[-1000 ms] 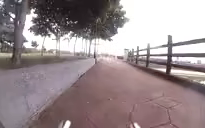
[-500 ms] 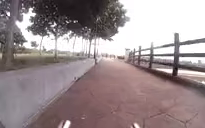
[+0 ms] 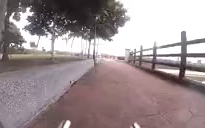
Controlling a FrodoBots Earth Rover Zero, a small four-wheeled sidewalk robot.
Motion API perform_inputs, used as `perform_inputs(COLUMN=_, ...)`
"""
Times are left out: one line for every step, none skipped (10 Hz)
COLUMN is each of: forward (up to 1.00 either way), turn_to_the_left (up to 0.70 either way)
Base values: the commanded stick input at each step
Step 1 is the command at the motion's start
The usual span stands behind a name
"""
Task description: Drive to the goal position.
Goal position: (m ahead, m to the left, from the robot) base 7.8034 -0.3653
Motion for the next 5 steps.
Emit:
perform_inputs(forward=0.7, turn_to_the_left=0.07)
perform_inputs(forward=0.7, turn_to_the_left=0.07)
perform_inputs(forward=0.7, turn_to_the_left=0.07)
perform_inputs(forward=0.7, turn_to_the_left=0.07)
perform_inputs(forward=0.7, turn_to_the_left=0.07)
